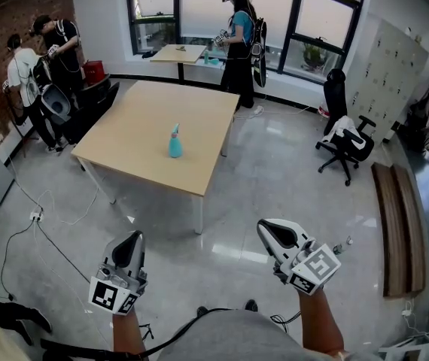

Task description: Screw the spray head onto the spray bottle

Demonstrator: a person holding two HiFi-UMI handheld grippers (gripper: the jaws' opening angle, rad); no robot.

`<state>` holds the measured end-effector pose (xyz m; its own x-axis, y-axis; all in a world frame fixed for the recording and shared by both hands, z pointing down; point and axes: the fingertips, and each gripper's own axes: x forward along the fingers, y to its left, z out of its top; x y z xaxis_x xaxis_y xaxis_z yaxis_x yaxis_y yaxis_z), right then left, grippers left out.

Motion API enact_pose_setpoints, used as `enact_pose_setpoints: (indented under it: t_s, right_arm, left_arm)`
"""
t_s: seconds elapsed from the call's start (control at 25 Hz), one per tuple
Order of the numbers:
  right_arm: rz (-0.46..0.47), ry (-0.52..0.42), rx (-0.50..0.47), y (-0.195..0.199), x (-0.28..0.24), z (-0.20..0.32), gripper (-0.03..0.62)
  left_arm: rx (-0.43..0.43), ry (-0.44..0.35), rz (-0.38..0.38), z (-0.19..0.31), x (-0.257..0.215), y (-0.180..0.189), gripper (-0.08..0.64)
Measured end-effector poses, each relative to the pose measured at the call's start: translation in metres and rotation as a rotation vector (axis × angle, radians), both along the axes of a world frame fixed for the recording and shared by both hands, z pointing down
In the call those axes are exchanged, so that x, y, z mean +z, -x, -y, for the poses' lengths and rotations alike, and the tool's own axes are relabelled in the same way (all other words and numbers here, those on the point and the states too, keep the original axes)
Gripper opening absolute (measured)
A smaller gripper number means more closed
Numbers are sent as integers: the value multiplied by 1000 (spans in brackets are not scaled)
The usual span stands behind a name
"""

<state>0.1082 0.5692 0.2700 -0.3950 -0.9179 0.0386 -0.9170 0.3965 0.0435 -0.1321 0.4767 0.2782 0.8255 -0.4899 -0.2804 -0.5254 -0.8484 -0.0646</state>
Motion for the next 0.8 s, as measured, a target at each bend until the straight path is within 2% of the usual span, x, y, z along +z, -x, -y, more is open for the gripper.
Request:
enact_pose_setpoints:
  t_s: [0.44, 0.8]
  right_arm:
    - [-26, 8, 7, 15, -9, 18, 8]
    - [-18, 33, 2, 4, 4, 39, 8]
  left_arm:
    - [38, 1, -38, 27, -4, 1, 6]
    - [19, 11, -37, 44, 6, 0, 5]
